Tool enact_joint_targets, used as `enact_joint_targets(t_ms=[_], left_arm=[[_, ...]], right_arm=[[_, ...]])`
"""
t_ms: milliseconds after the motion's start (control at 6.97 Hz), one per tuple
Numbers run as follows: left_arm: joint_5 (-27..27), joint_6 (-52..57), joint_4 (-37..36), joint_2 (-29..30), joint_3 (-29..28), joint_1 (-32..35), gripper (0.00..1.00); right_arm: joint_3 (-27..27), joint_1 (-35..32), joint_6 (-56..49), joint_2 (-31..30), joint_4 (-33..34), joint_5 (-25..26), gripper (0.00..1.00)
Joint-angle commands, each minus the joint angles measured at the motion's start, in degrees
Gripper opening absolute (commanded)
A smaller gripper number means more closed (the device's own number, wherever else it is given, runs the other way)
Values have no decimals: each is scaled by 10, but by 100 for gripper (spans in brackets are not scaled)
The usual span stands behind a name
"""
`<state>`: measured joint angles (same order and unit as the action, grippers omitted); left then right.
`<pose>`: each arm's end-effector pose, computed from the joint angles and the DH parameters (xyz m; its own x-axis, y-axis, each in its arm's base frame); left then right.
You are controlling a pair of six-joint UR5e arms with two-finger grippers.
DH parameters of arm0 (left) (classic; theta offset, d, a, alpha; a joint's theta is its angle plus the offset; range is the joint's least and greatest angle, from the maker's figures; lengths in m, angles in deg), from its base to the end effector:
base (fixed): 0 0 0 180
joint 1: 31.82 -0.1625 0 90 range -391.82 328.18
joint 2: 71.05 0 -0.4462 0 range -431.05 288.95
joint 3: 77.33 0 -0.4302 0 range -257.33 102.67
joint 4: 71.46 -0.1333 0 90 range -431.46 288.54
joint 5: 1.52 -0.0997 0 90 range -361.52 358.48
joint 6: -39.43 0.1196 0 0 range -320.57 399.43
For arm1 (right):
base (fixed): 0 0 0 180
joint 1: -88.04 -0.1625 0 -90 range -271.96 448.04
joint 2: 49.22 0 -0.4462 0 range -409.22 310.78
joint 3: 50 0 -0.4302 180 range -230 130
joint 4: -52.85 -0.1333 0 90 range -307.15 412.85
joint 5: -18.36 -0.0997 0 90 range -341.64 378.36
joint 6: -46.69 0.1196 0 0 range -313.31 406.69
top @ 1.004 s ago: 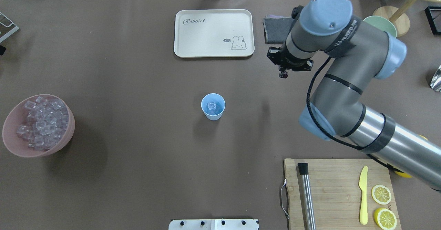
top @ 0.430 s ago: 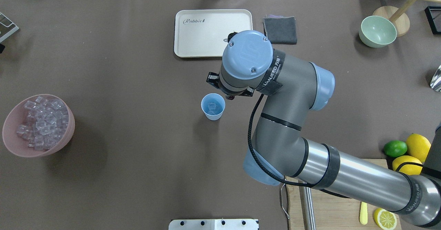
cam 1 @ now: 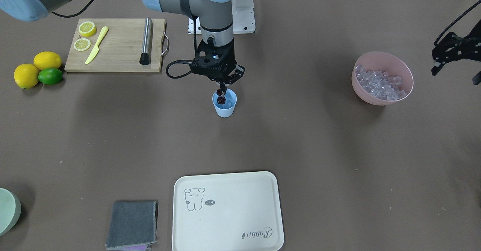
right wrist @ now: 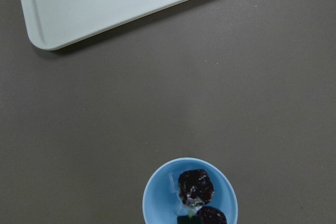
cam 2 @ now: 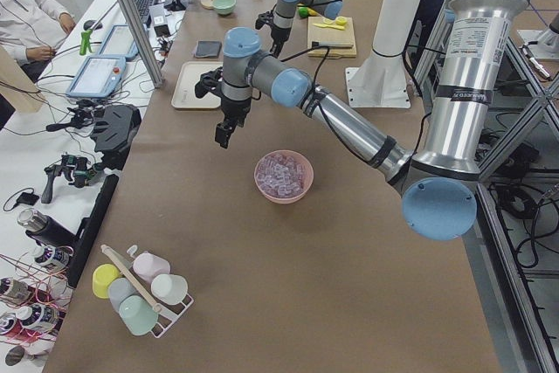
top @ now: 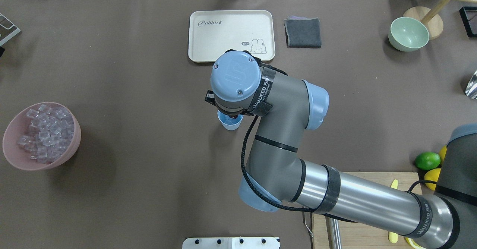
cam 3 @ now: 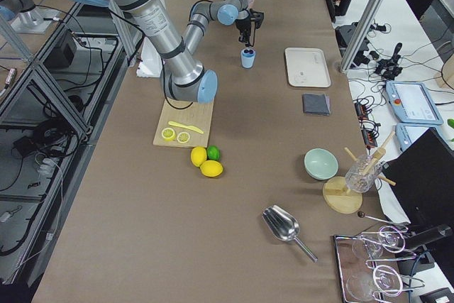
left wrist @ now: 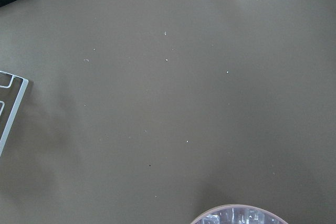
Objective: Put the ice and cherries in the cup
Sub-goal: 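Lower the cherries over the cup and open the right gripper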
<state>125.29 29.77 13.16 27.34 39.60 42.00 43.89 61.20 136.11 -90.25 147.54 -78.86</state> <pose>0.0941 -0.5457 0.3884 0.7164 0.3634 -0.5956 -0.1230 0.9061 0.4049 -0.6169 -0.4447 0.1173 0.5987 0.2917 0.7459 -0.3583 0.9305 -0.0763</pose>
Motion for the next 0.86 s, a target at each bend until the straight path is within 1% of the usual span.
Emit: enact_joint_targets(t_ms=[0,287,430,574,717], left_arm=[[0,0,1,-1,0,1,99],[-2,0,0,-6,-3,1,99],[5,-1,-2,-9,-11,17,99],[22,0,-8,-10,-27,57,99],[23,11,-17,-60,-57,63,99]], right_arm=[[-5,6,0,3,-6,1,99],[2,5,-8,2,-7,-23,100],[10,-19,-9,-12,-6,-78,100],[36,-46,-17,-37,-4,-102,100],[68,-67,-59,-75,-2,-104,100]])
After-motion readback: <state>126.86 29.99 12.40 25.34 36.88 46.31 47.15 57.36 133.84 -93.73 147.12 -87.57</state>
